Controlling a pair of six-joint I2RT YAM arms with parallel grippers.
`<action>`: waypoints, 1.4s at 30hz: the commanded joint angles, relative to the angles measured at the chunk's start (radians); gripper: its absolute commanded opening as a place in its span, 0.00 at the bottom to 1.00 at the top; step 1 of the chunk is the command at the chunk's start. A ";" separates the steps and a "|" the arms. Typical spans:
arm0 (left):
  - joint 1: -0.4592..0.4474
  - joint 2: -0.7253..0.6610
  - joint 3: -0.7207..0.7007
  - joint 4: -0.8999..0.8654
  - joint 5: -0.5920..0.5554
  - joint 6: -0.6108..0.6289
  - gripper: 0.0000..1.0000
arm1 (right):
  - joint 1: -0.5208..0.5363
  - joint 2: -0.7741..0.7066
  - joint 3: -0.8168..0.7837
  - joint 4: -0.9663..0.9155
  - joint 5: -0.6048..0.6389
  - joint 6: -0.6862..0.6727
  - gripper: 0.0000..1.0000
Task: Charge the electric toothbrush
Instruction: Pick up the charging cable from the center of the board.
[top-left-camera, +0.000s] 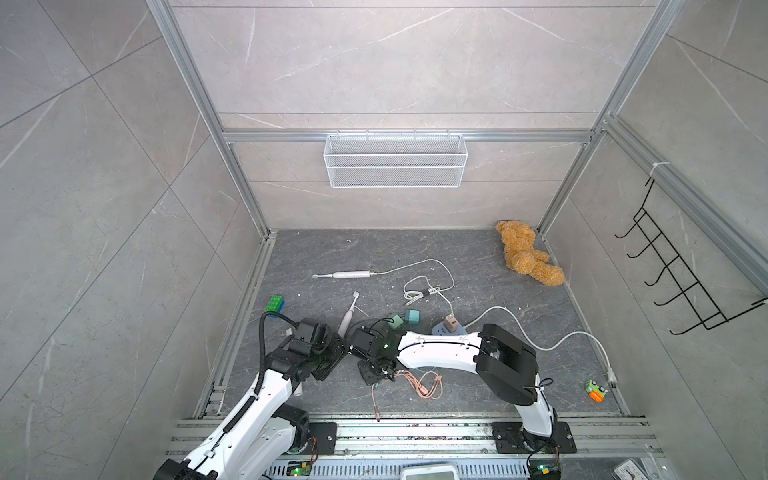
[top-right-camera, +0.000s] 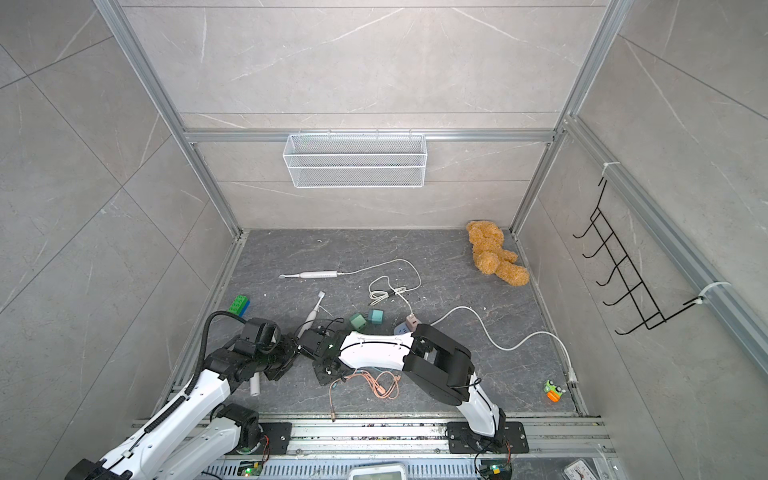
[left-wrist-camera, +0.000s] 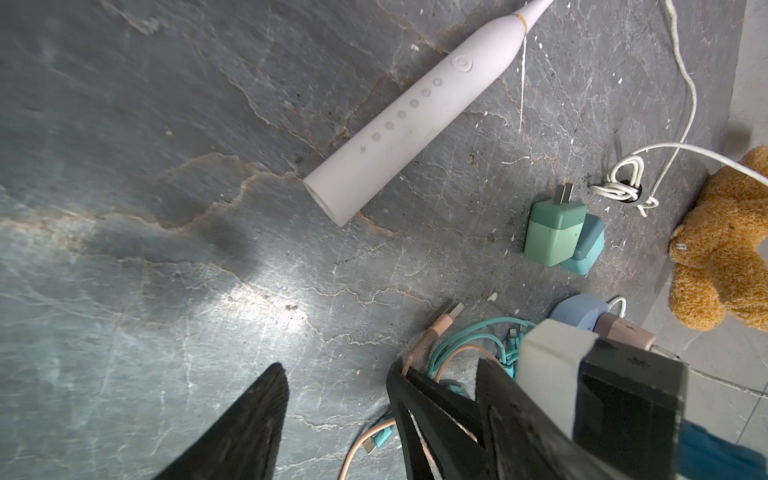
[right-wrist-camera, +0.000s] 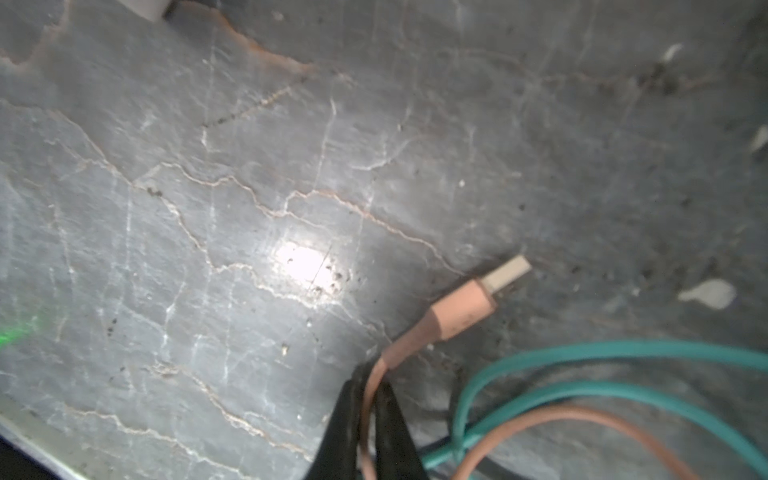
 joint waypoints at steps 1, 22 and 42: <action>0.005 -0.004 -0.006 0.004 -0.006 0.018 0.74 | 0.013 0.011 -0.055 -0.051 -0.024 -0.026 0.05; 0.003 0.012 -0.067 0.197 0.213 -0.184 0.78 | -0.014 -0.336 -0.306 0.348 -0.367 -0.276 0.00; -0.008 0.084 -0.059 0.251 0.317 -0.125 0.31 | -0.024 -0.355 -0.301 0.310 -0.314 -0.324 0.00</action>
